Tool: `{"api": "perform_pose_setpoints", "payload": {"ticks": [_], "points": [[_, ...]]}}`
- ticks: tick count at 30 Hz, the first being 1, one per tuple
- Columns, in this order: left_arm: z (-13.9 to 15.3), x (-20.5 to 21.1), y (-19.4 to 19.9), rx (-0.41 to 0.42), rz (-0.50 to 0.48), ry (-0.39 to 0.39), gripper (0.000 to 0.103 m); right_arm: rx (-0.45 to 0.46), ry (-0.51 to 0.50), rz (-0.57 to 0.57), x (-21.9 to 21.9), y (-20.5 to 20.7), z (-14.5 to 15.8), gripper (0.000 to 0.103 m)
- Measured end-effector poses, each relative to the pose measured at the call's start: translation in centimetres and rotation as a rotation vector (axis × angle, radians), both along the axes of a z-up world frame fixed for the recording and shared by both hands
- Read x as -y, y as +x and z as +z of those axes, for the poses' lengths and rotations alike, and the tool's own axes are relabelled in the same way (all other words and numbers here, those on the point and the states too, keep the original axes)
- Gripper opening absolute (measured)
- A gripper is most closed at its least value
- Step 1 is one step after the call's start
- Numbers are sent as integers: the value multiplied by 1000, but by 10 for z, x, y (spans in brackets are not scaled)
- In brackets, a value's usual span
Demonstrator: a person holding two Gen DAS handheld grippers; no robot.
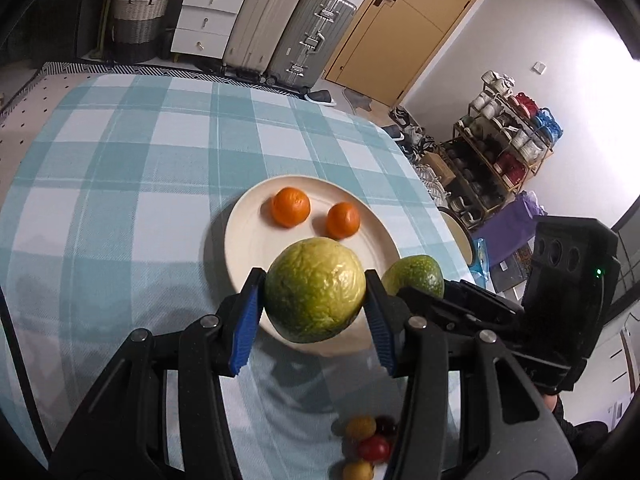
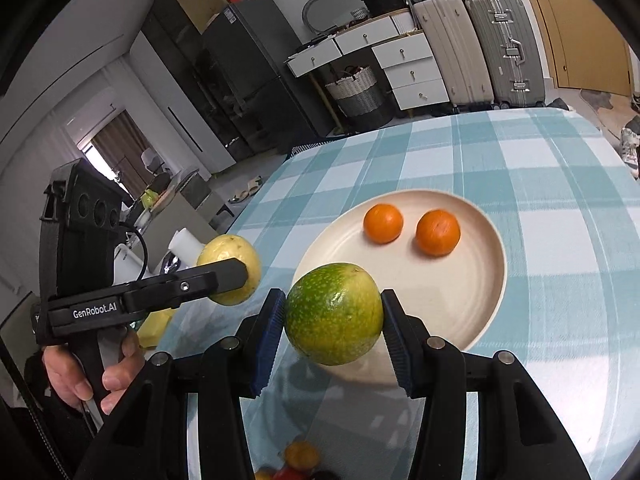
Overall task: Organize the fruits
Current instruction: 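Lower the pomelo and guava onto the cream plate beside the mandarins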
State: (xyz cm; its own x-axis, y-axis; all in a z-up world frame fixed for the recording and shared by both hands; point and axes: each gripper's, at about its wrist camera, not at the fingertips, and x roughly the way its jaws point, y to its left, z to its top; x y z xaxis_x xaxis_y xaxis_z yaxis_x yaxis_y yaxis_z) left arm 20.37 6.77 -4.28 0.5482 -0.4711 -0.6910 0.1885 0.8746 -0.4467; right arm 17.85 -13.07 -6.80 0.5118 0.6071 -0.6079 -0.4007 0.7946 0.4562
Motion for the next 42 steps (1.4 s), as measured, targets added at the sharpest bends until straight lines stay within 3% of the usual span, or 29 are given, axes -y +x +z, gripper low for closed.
{"api": "perform_pose_setpoints", "payload": {"ticks": [8,19,29,32,35,42], "points": [[-6,3,39,-11,-19,-83,46,20,-42,22,-6,33,0,49],[-35,3,83,-85,-35,-53,46,26,-112,34,-14,62,-21,49],[-51,10,100,-133,-50,-4,46,51,-97,55,-16,73,-31,49],[-47,12,102,-113,-45,1,46,81,-91,59,-16,72,-29,51],[-38,14,101,-84,-38,15,47,134,-96,29,-13,68,-21,63],[-25,9,84,-44,4,31,54,200,-80,-17,2,47,-1,66]]}}
